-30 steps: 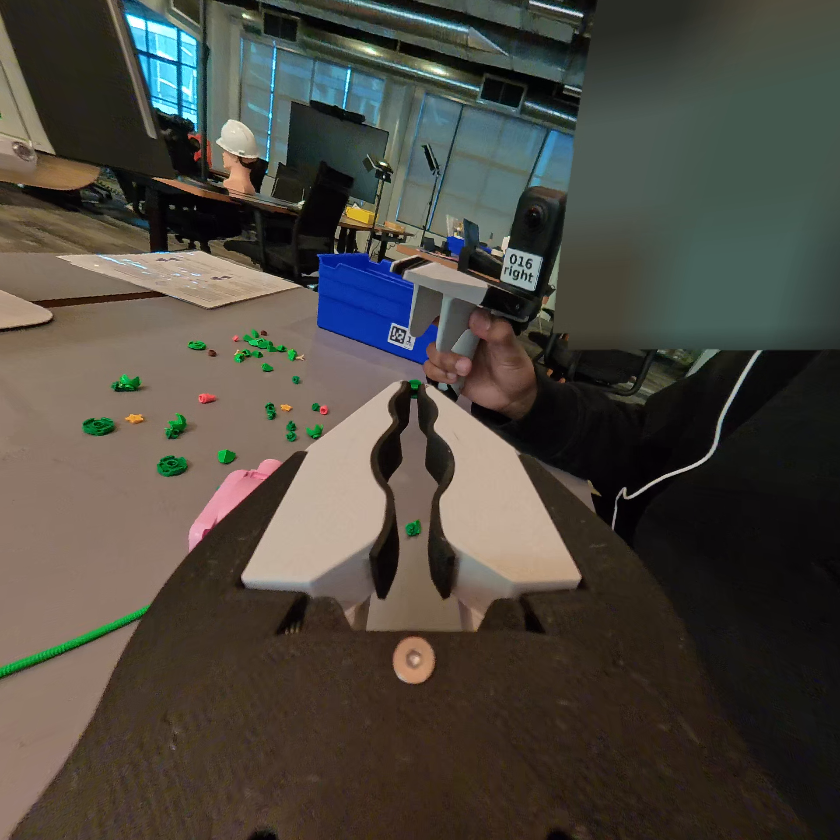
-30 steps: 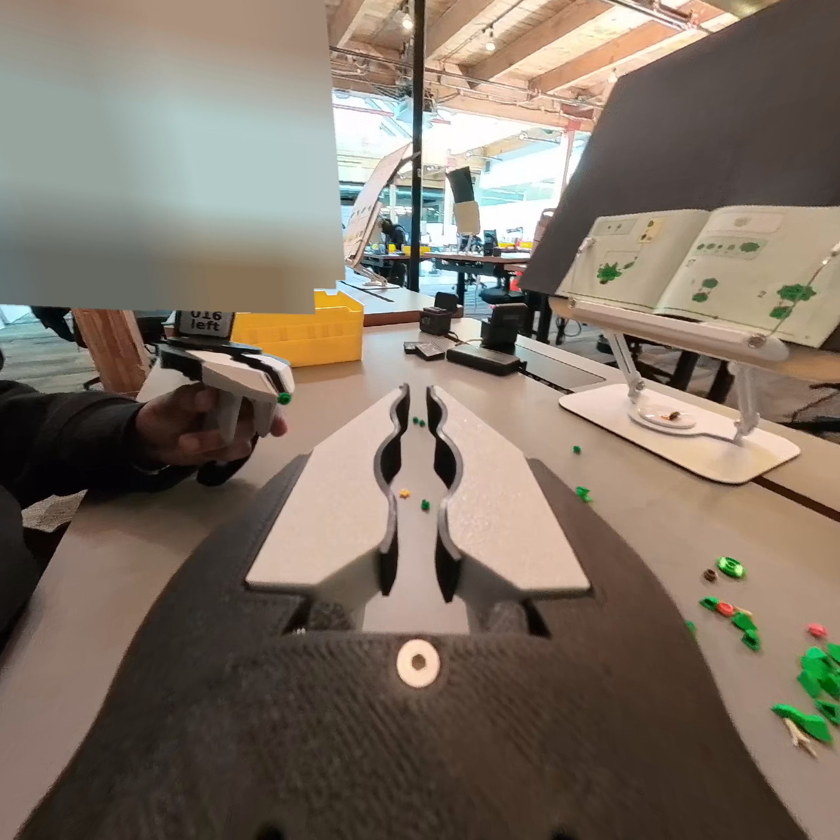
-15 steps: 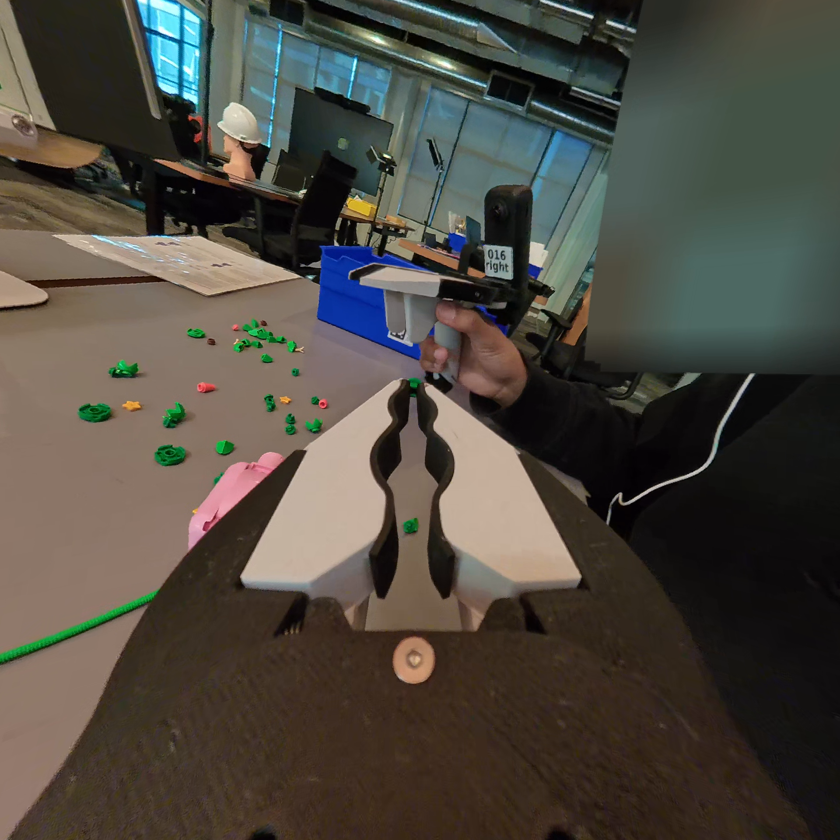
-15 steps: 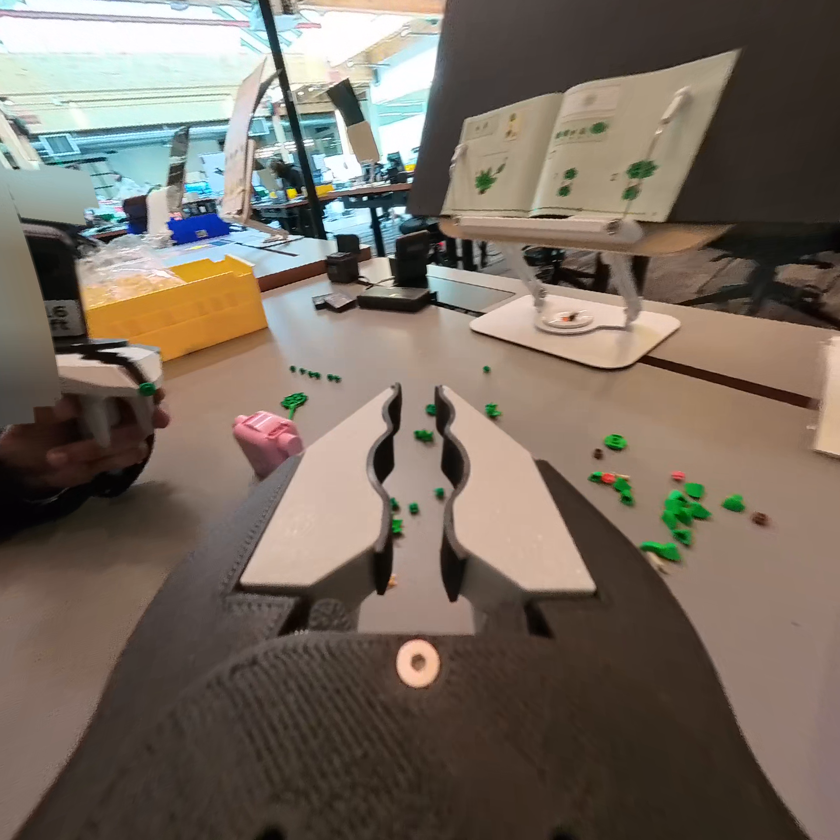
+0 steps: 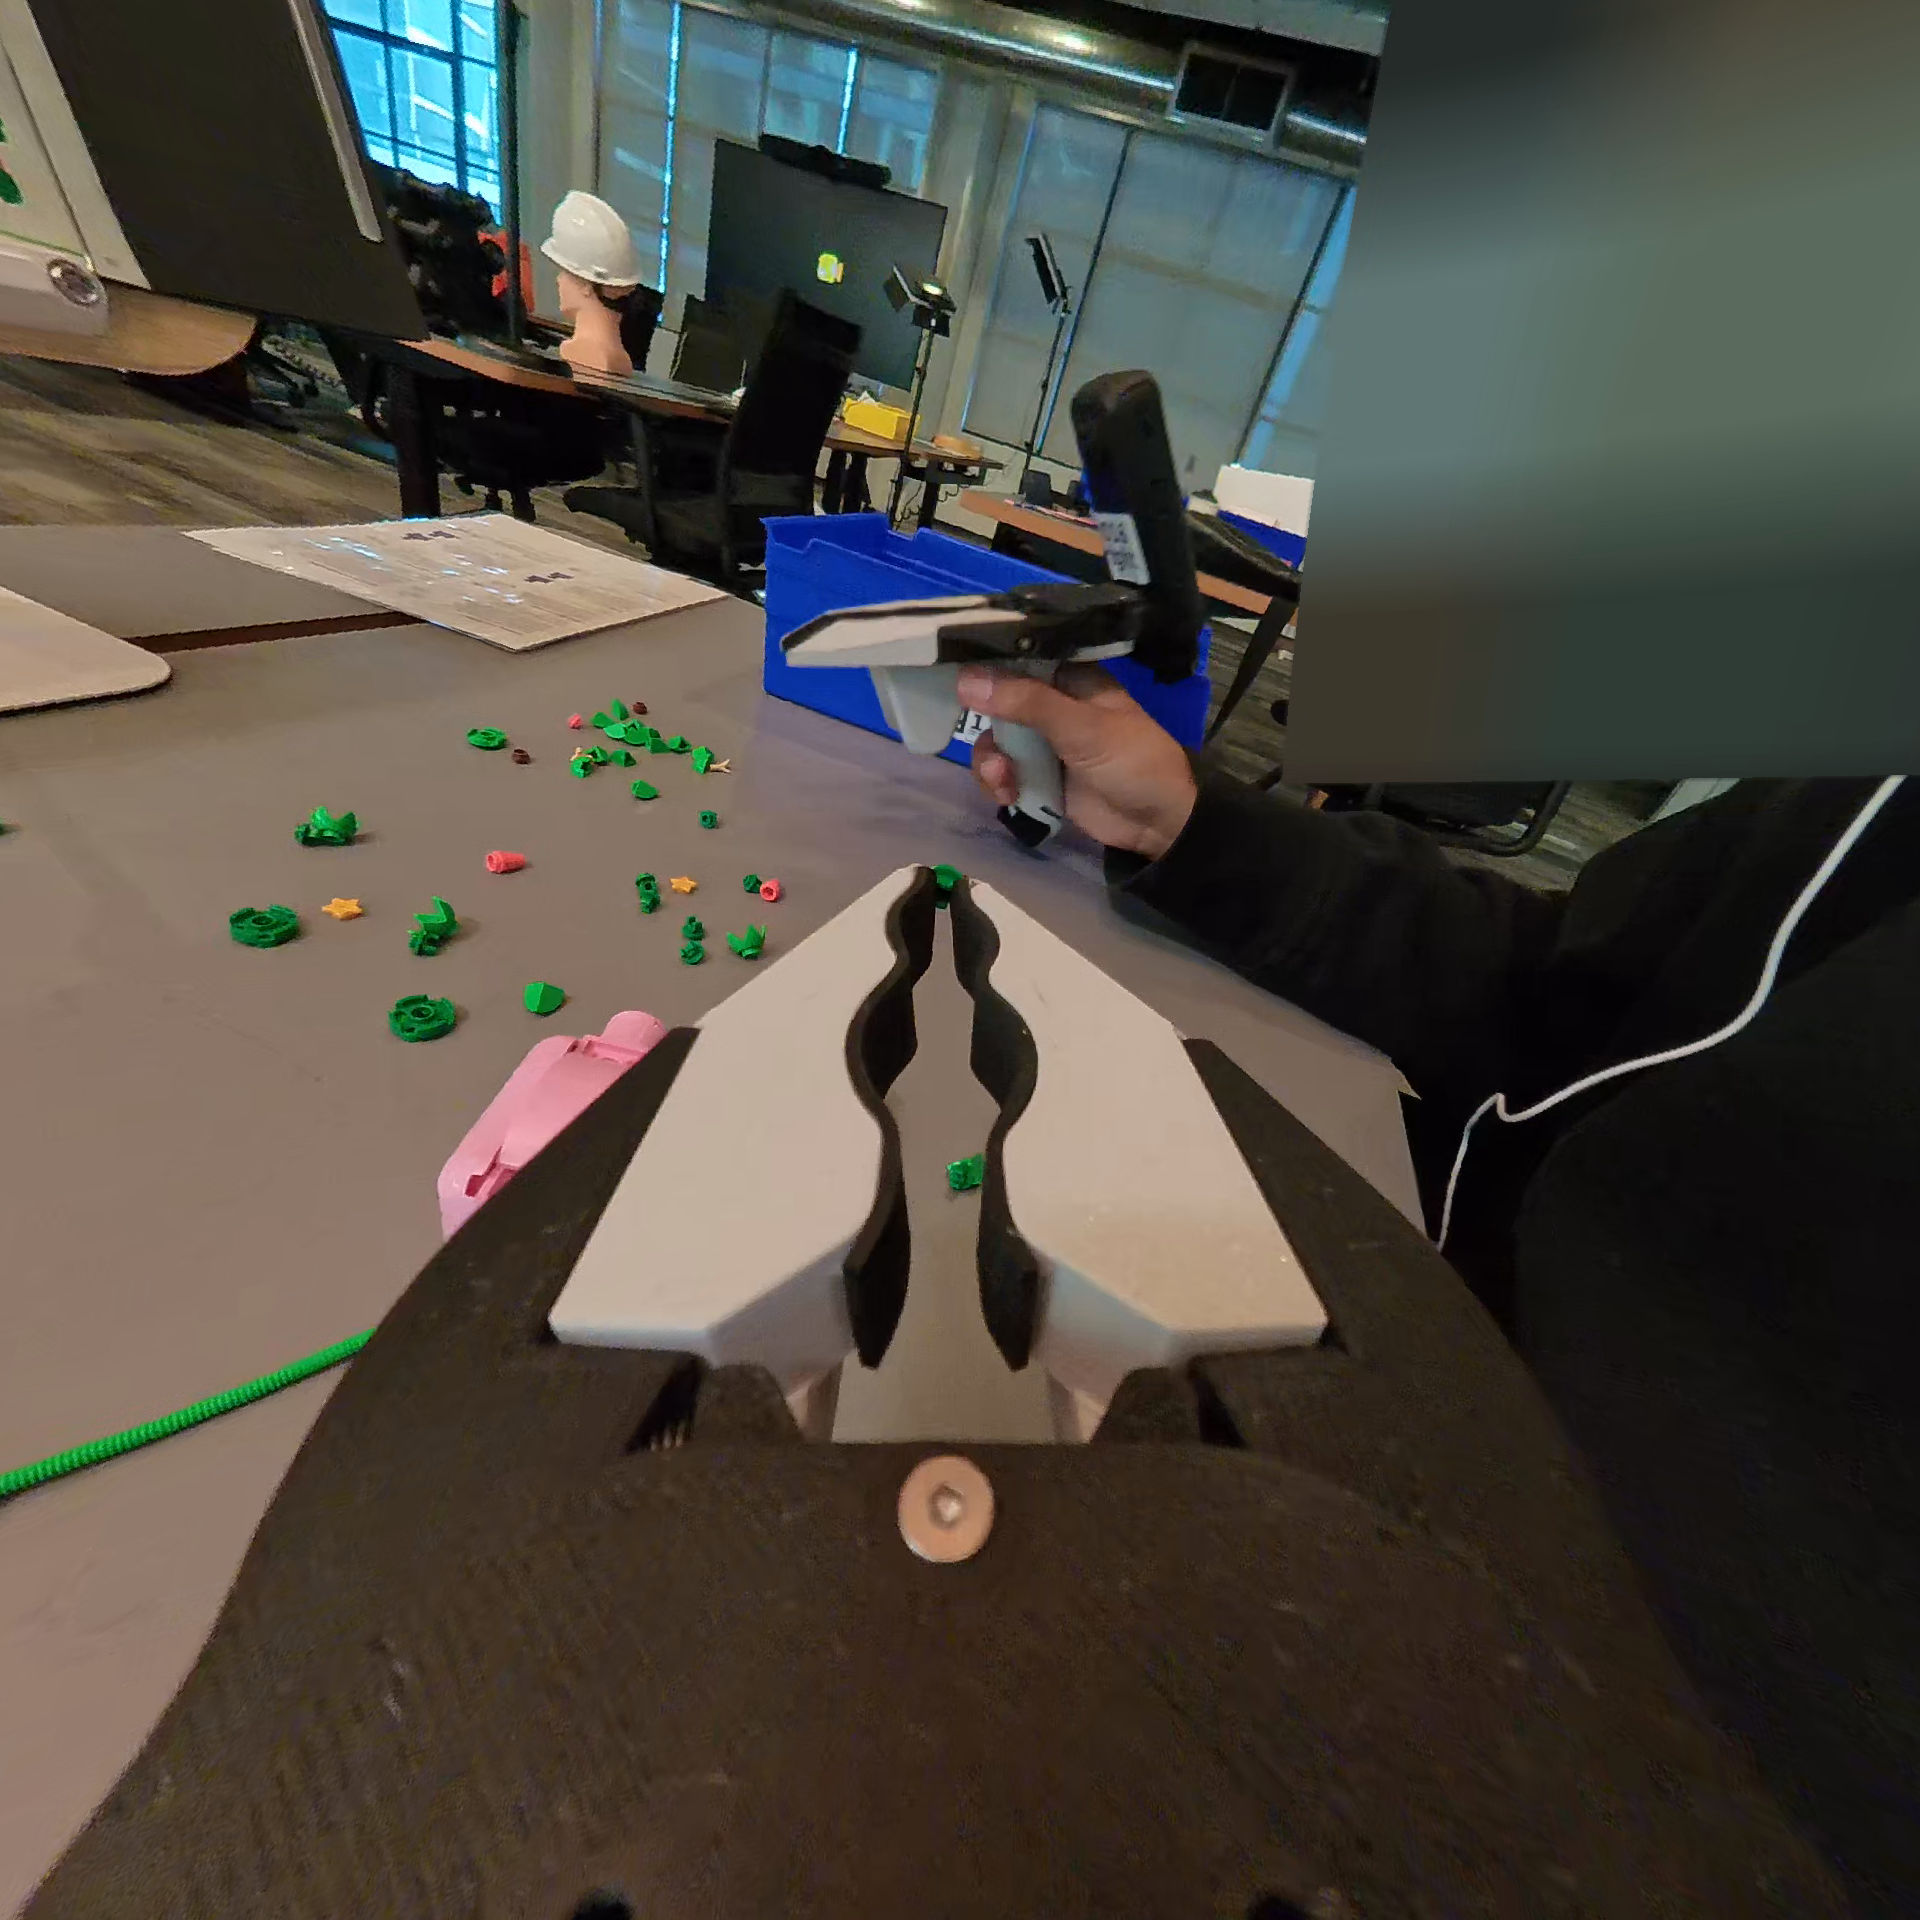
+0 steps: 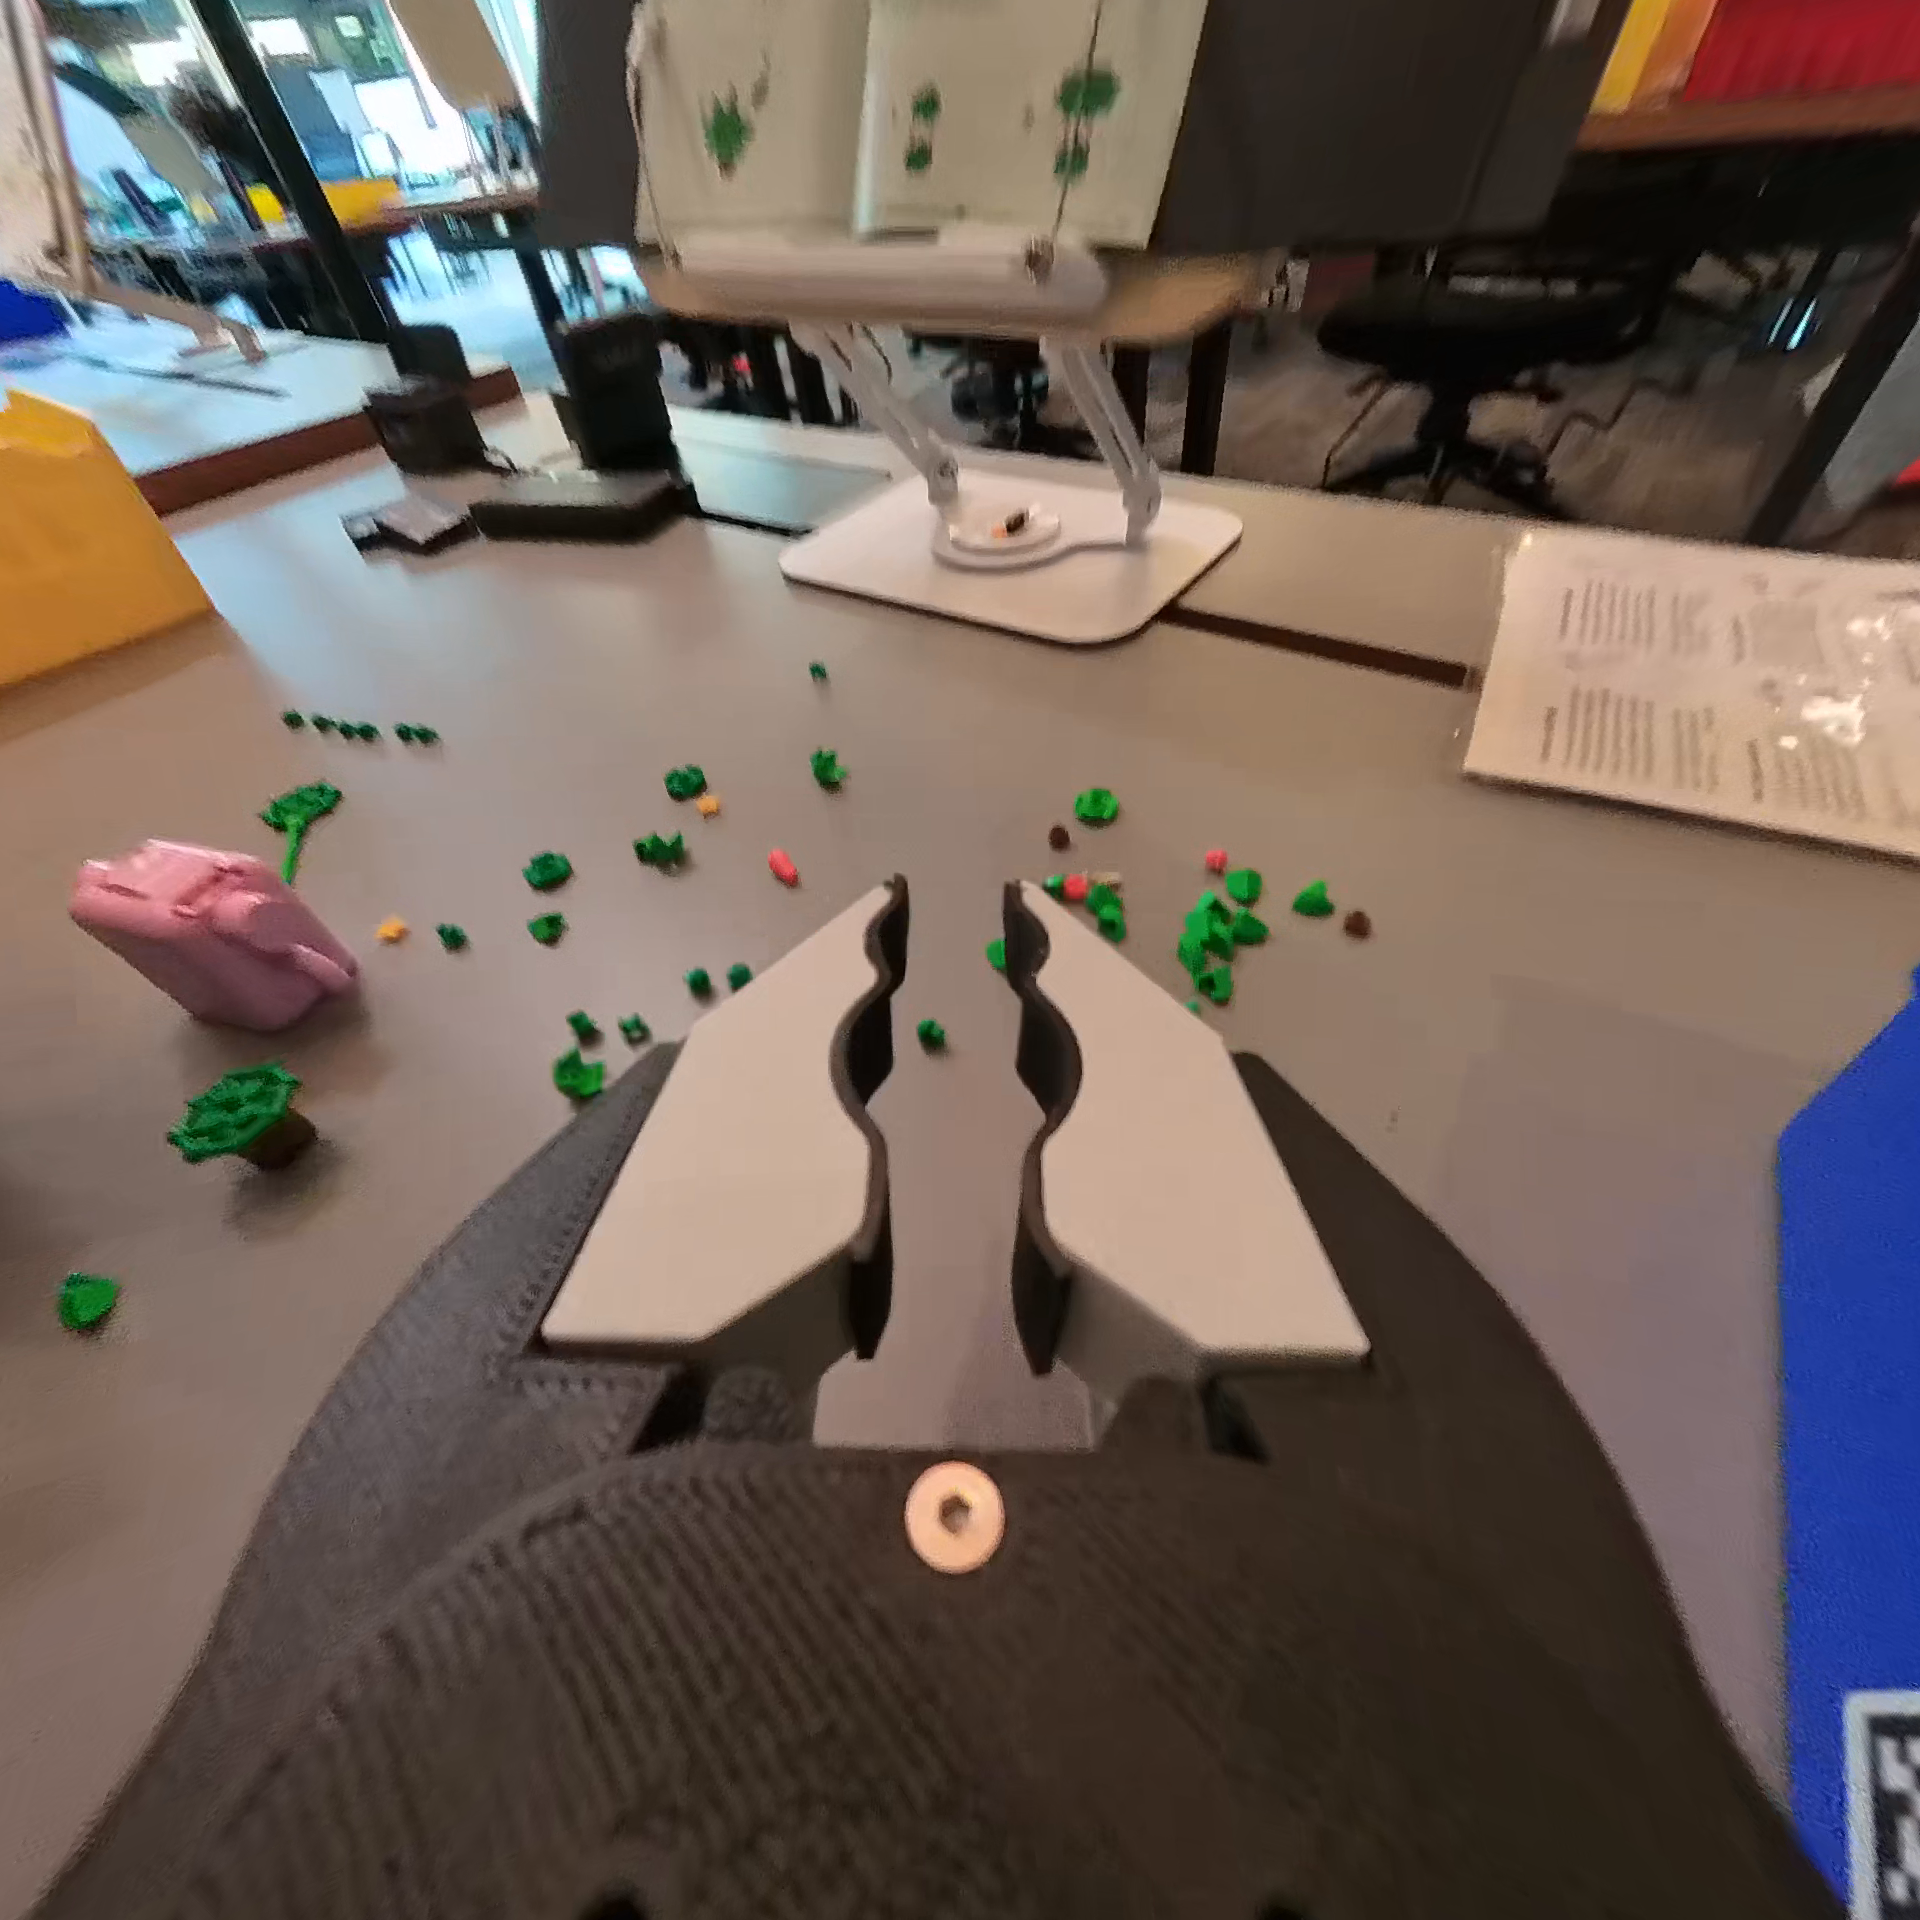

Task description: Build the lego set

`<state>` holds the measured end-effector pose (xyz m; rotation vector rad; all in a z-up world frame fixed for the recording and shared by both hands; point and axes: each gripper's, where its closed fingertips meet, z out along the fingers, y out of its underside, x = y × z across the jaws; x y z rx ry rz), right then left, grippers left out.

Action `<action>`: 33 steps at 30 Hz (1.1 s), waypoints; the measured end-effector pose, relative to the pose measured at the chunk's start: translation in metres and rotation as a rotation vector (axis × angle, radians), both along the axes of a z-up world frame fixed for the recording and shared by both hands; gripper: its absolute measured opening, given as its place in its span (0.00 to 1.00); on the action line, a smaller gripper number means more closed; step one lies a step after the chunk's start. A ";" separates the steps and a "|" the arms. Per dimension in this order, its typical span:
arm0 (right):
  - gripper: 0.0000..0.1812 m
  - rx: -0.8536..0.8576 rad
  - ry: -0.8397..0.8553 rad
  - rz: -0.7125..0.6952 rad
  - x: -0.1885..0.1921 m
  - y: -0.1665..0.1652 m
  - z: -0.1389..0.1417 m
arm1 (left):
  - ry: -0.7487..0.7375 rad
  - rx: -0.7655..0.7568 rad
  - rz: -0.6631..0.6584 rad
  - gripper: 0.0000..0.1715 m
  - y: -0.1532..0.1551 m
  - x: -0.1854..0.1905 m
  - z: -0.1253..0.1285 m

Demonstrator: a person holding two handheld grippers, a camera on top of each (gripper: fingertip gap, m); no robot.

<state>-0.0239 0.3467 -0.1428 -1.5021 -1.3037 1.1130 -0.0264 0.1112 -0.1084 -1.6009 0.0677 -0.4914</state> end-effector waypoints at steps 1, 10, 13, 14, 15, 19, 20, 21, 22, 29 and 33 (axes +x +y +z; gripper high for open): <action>0.09 -0.003 -0.030 0.002 -0.002 0.001 -0.008 | -0.007 -0.001 -0.005 0.00 0.000 0.000 0.000; 0.10 0.013 -0.275 0.161 -0.026 -0.004 -0.048 | -0.049 0.003 -0.049 0.00 -0.001 0.005 0.002; 0.11 0.020 -0.343 0.172 -0.035 0.002 -0.058 | -0.040 0.003 -0.061 0.00 -0.001 0.008 0.001; 0.11 0.028 -0.347 0.171 -0.037 0.005 -0.059 | -0.035 0.003 -0.061 0.00 -0.001 0.008 0.001; 0.11 0.036 -0.352 0.173 -0.040 0.007 -0.060 | -0.029 0.002 -0.060 0.00 -0.001 0.008 0.000; 0.11 0.054 -0.397 0.193 -0.046 0.010 -0.067 | -0.022 -0.002 -0.058 0.00 0.000 0.008 -0.001; 0.10 0.061 -0.408 0.198 -0.047 0.010 -0.069 | -0.022 -0.004 -0.058 0.00 0.000 0.008 -0.001; 0.10 0.065 -0.419 0.203 -0.048 0.009 -0.071 | -0.023 -0.005 -0.059 0.00 0.000 0.008 -0.001; 0.10 0.067 -0.430 0.209 -0.048 0.009 -0.073 | -0.024 -0.005 -0.061 0.00 0.000 0.008 -0.002; 0.06 0.093 -0.458 0.226 -0.049 0.006 -0.077 | -0.027 -0.013 -0.072 0.00 0.000 0.010 -0.003; 0.05 0.095 -0.457 0.235 -0.051 0.006 -0.077 | -0.024 -0.016 -0.073 0.00 0.000 0.010 -0.004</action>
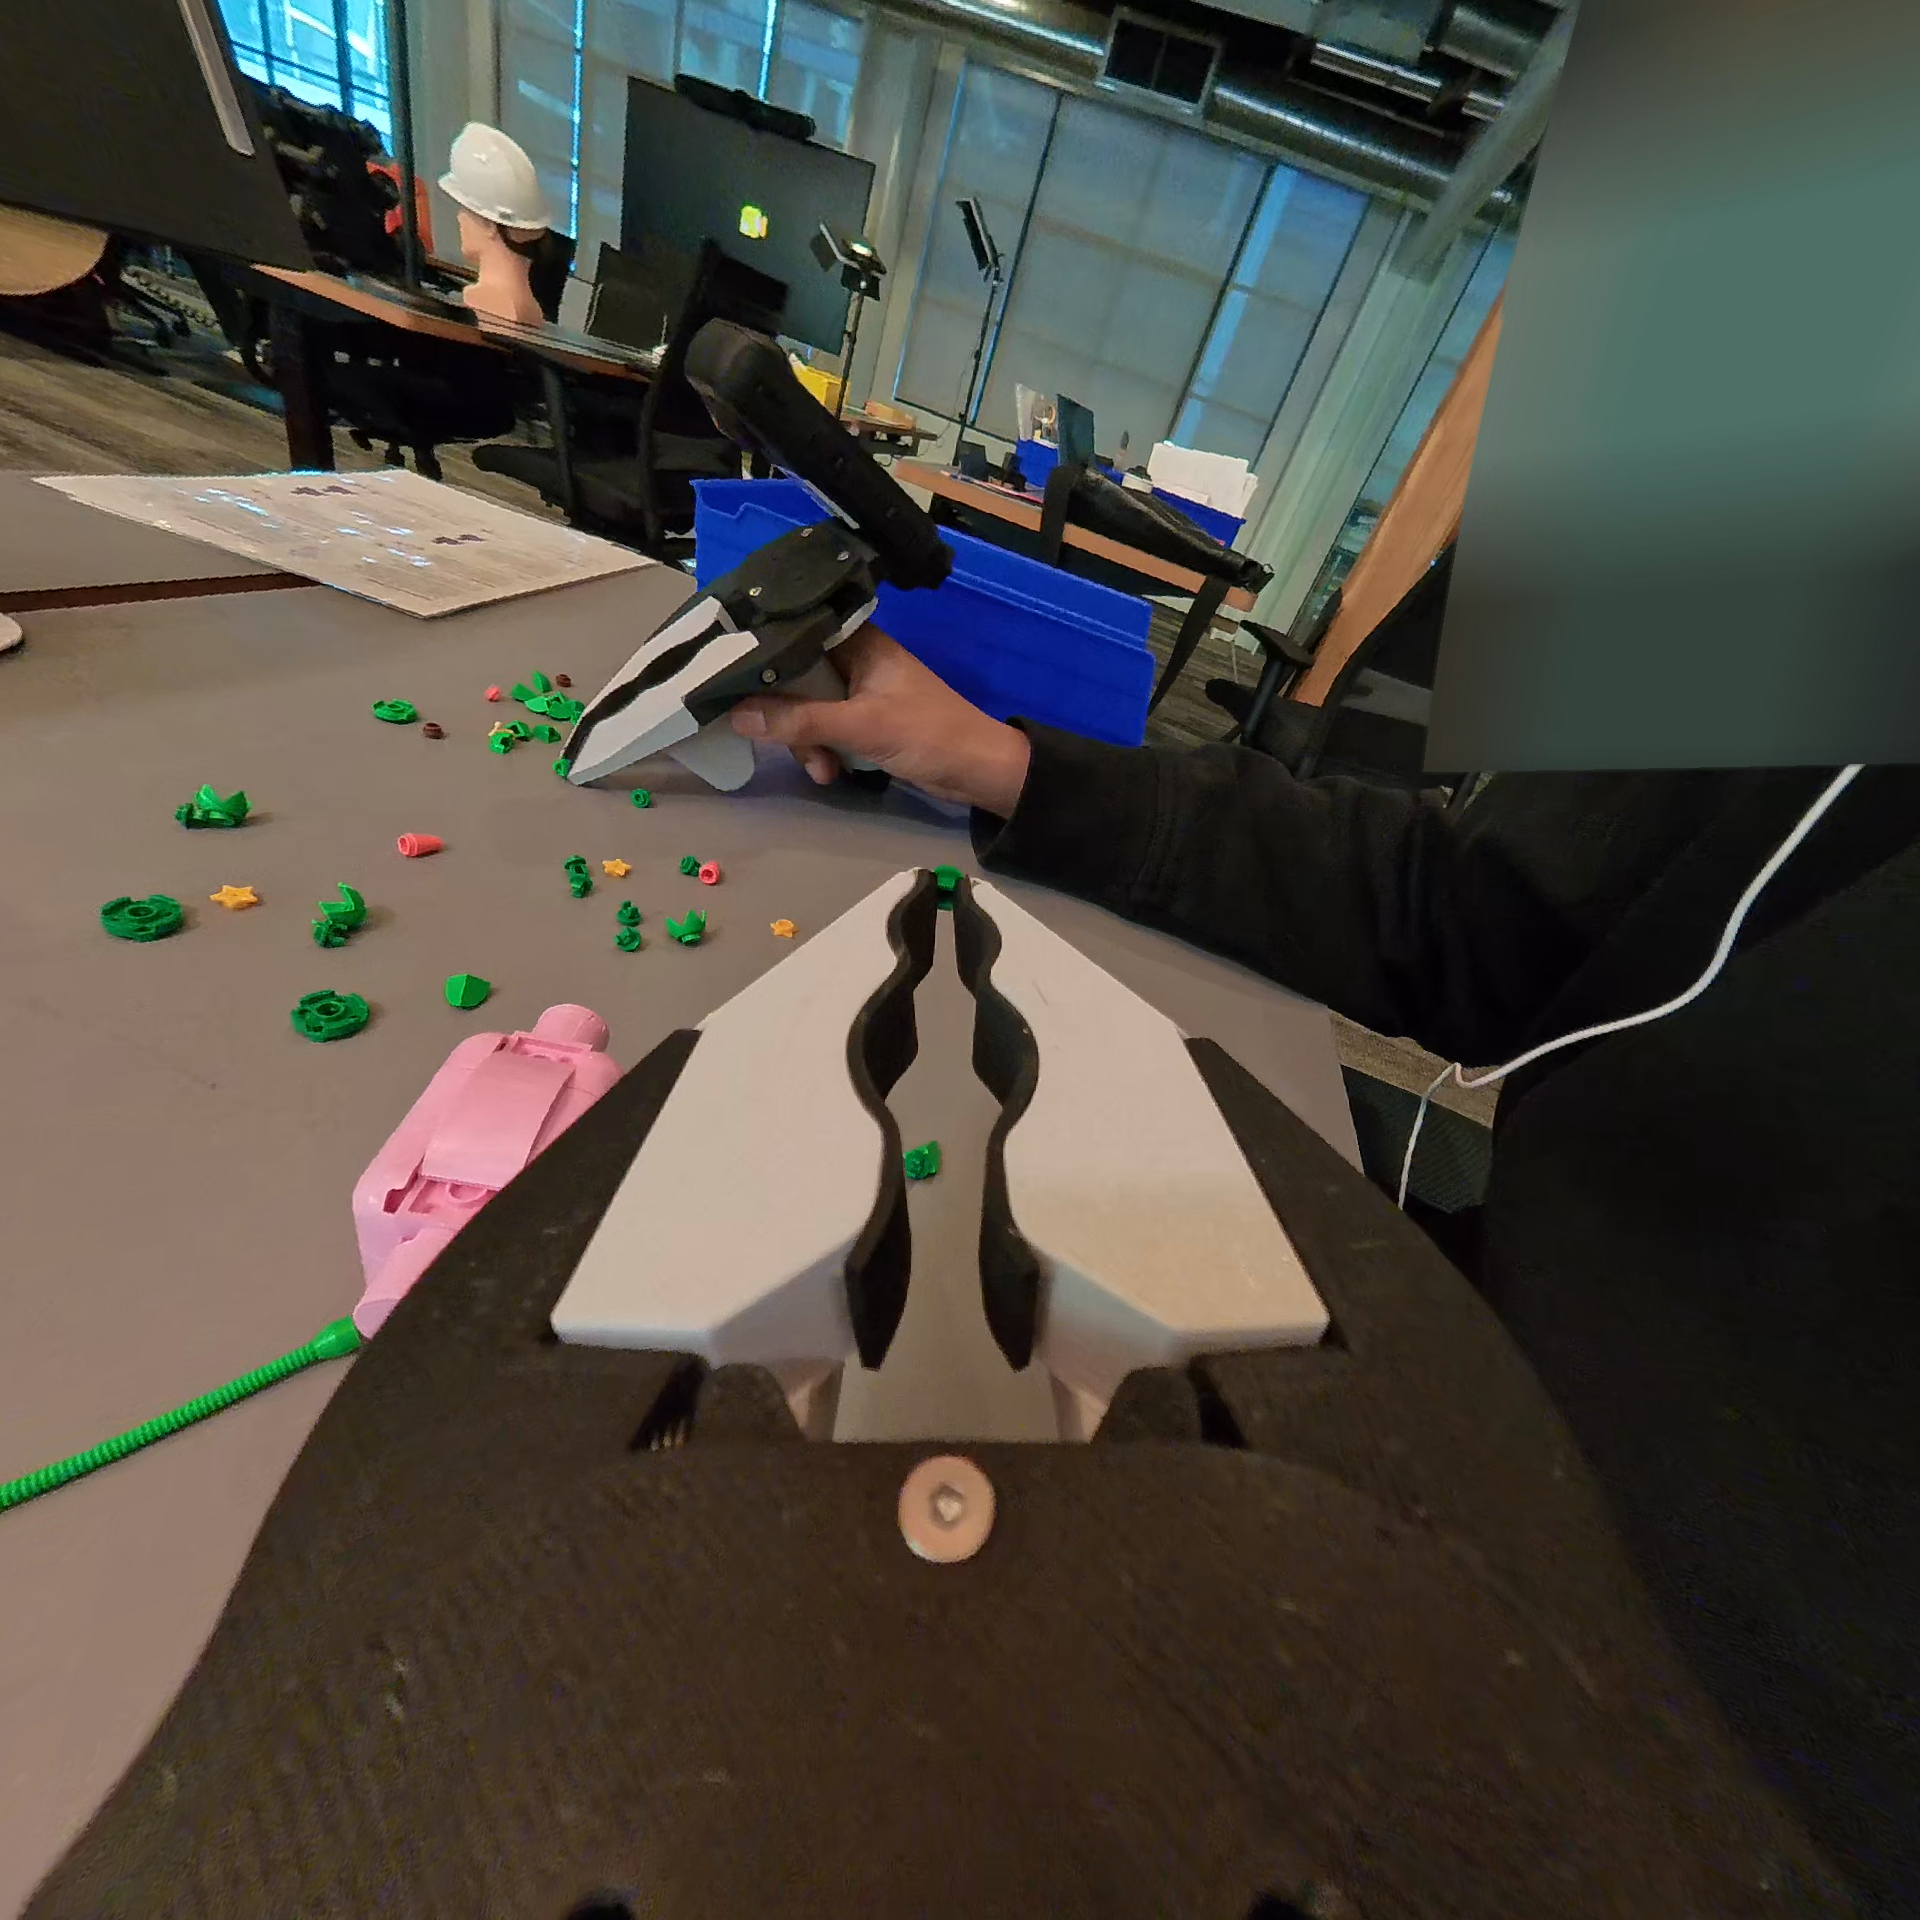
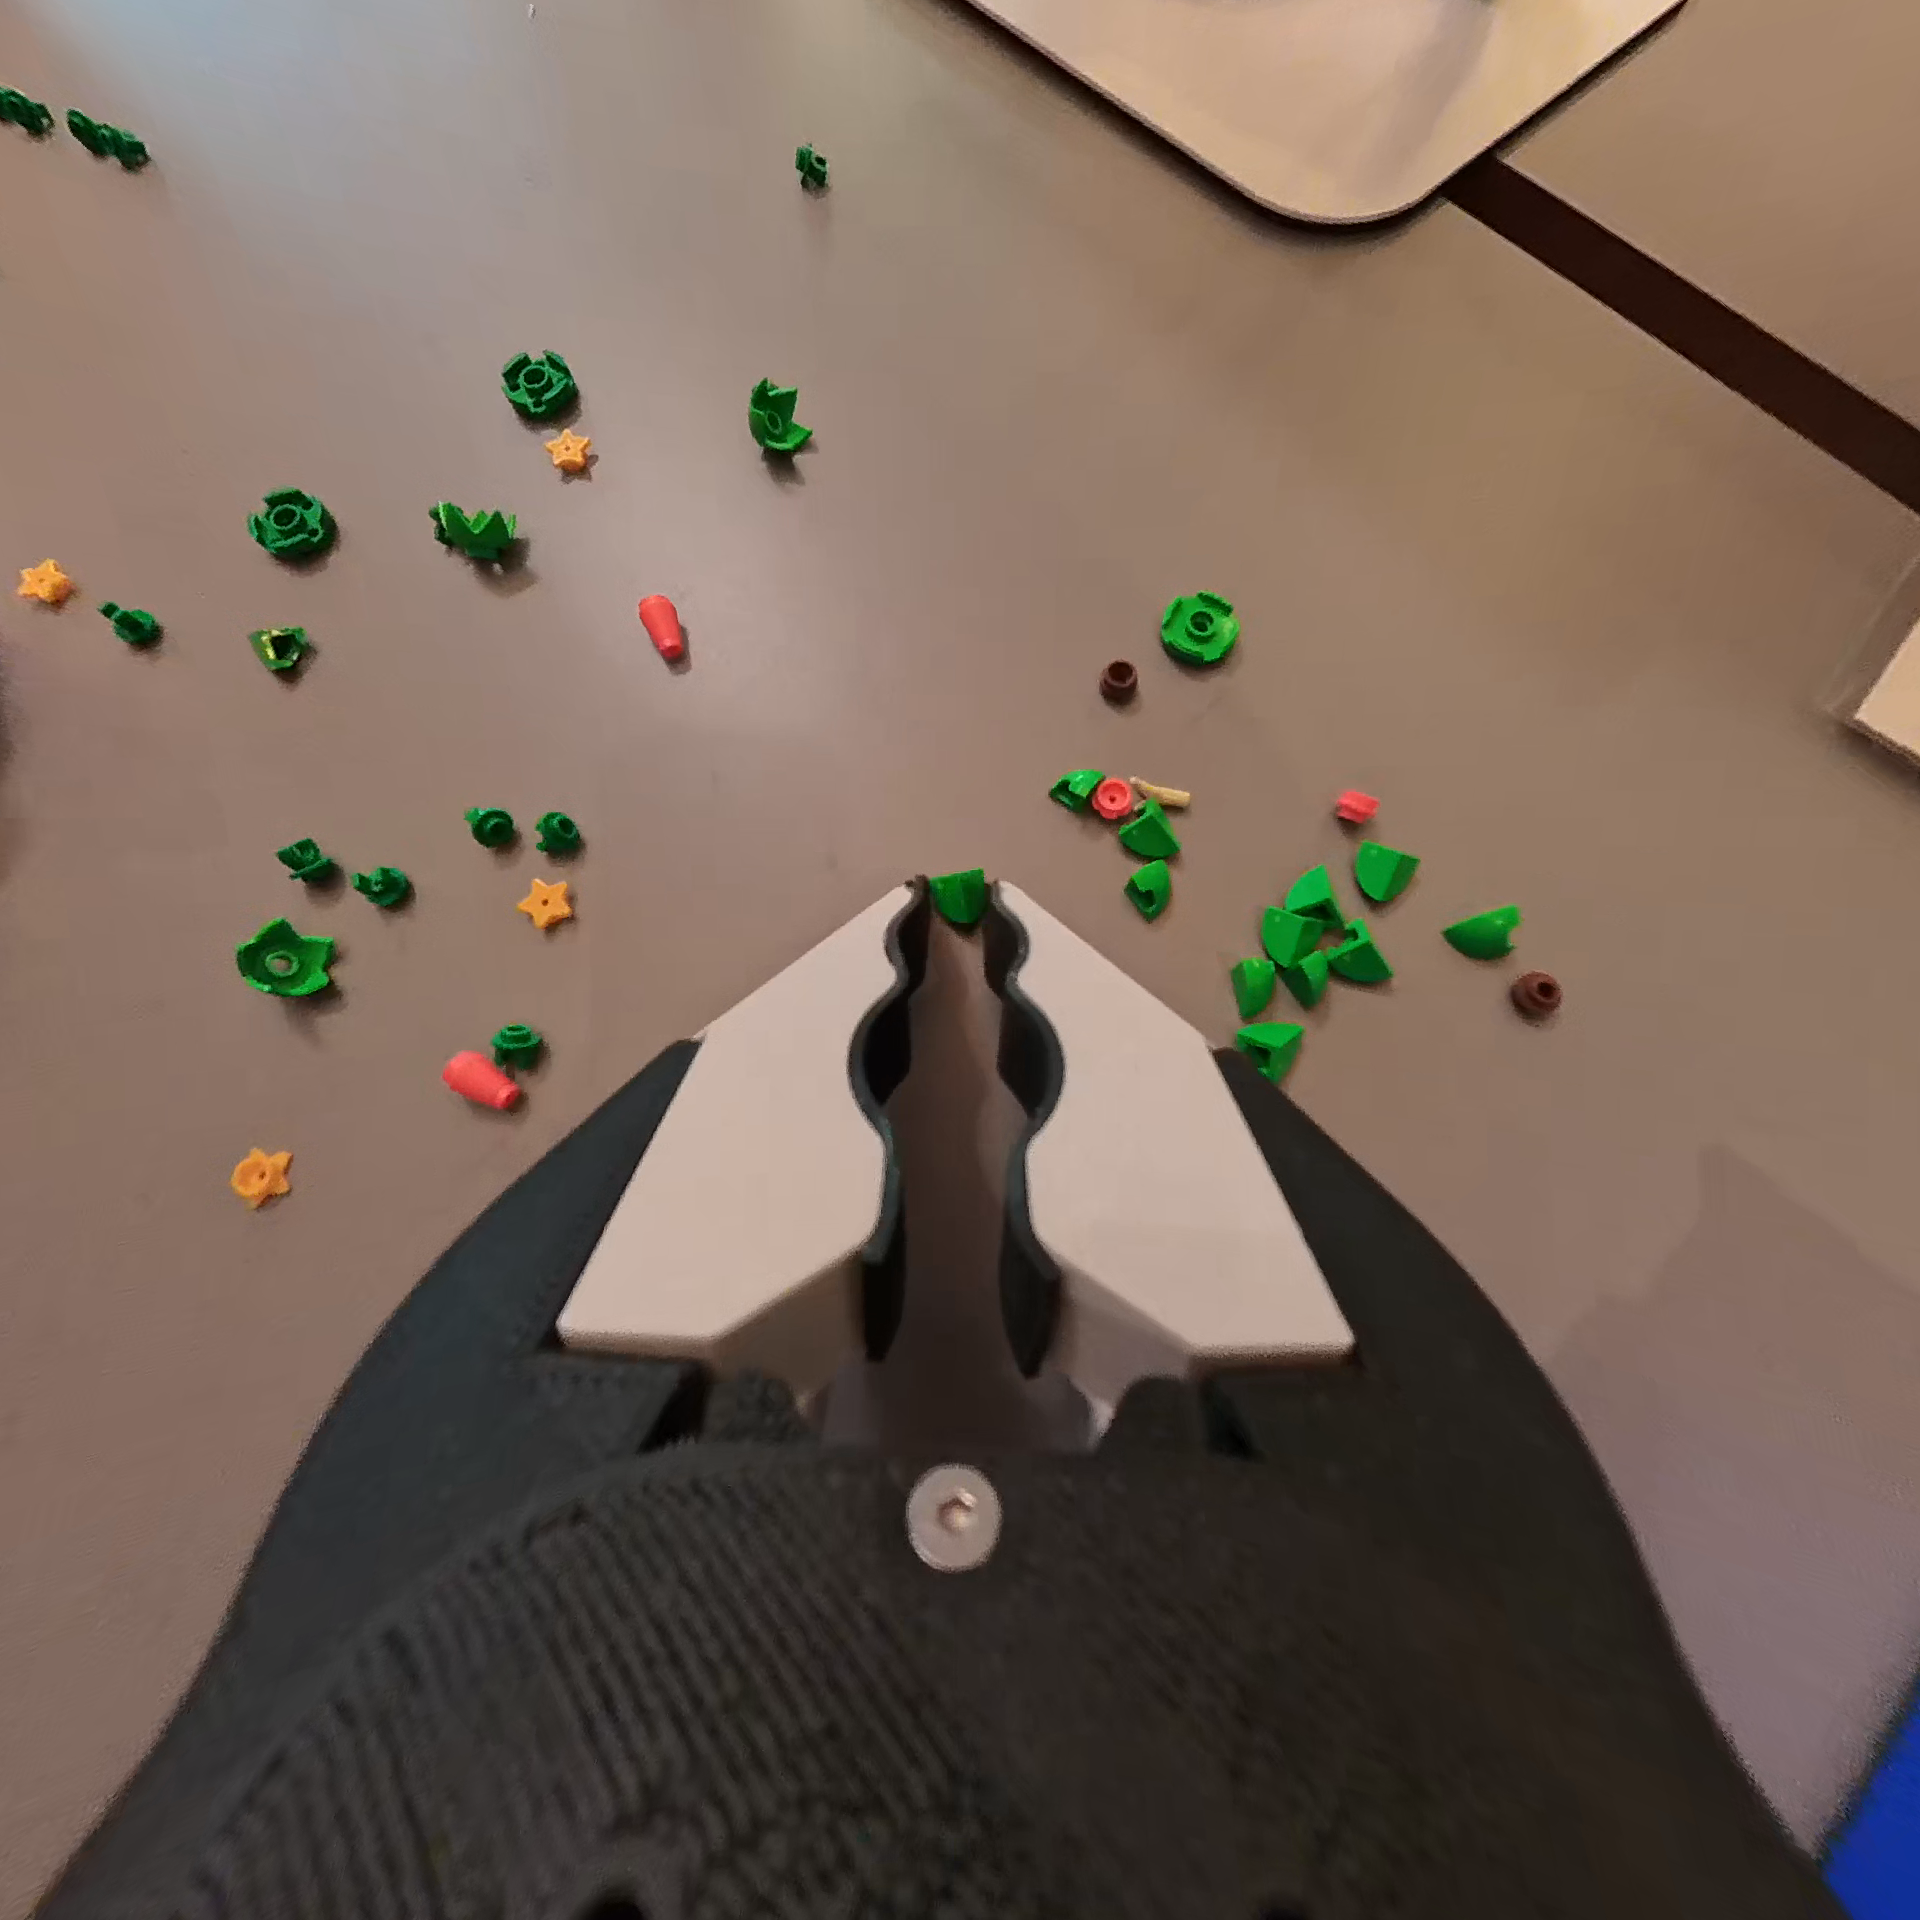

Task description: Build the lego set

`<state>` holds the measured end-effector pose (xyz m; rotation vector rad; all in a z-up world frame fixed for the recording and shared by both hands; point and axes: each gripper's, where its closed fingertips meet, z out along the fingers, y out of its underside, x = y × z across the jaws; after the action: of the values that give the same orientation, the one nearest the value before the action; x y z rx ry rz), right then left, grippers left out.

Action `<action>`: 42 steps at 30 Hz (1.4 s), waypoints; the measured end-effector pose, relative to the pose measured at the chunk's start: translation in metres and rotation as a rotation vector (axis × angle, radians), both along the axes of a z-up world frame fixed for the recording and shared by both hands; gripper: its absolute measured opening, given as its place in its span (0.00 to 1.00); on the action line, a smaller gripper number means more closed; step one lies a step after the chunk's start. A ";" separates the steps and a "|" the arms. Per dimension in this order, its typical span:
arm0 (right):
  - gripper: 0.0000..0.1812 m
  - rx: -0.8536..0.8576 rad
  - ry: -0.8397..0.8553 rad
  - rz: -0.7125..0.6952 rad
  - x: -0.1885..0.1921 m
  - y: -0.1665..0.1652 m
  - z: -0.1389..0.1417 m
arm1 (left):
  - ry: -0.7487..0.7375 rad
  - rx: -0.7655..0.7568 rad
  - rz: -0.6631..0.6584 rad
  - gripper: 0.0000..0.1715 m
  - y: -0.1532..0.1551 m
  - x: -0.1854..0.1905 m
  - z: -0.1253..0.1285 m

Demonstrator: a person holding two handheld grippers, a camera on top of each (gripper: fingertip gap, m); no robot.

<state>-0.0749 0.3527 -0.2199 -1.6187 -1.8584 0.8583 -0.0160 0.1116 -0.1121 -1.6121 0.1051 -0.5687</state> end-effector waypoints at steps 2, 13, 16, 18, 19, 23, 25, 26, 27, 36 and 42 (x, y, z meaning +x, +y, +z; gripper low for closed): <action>0.04 0.001 0.000 0.002 0.000 0.000 0.000 | 0.002 -0.001 0.000 0.00 0.000 0.000 0.000; 0.04 0.102 0.237 0.152 0.004 -0.037 0.036 | 0.004 -0.018 0.035 0.00 0.000 -0.008 -0.003; 0.03 0.032 0.297 0.238 0.008 -0.072 0.054 | -0.014 -0.026 0.048 0.00 0.000 -0.013 -0.004; 0.03 0.008 0.327 0.308 0.012 -0.101 0.066 | -0.010 -0.030 0.053 0.00 0.000 -0.015 -0.005; 0.03 0.005 0.336 0.346 0.014 -0.116 0.070 | 0.000 -0.035 0.058 0.00 0.000 -0.016 -0.006; 0.03 0.022 0.341 0.492 0.025 -0.171 0.079 | 0.078 -0.054 0.073 0.00 0.001 -0.018 -0.010; 0.03 0.043 0.337 0.547 0.030 -0.190 0.078 | 0.117 -0.064 0.075 0.00 0.002 -0.019 -0.013; 0.03 0.051 0.335 0.570 0.033 -0.198 0.078 | 0.129 -0.069 0.072 0.00 0.002 -0.018 -0.014; 0.03 0.053 0.334 0.588 0.035 -0.204 0.077 | 0.132 -0.072 0.057 0.00 0.001 -0.017 -0.014; 0.03 -0.112 0.318 0.695 0.048 -0.241 0.073 | 0.078 -0.099 -0.022 0.00 -0.001 -0.010 -0.016; 0.03 -0.123 0.336 0.702 0.050 -0.247 0.077 | 0.084 -0.129 -0.043 0.00 0.000 -0.006 -0.022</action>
<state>-0.0247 0.1056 -0.1432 -0.7820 -2.1602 1.4512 -0.0221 0.1118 -0.1336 -1.7633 0.1689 -0.5498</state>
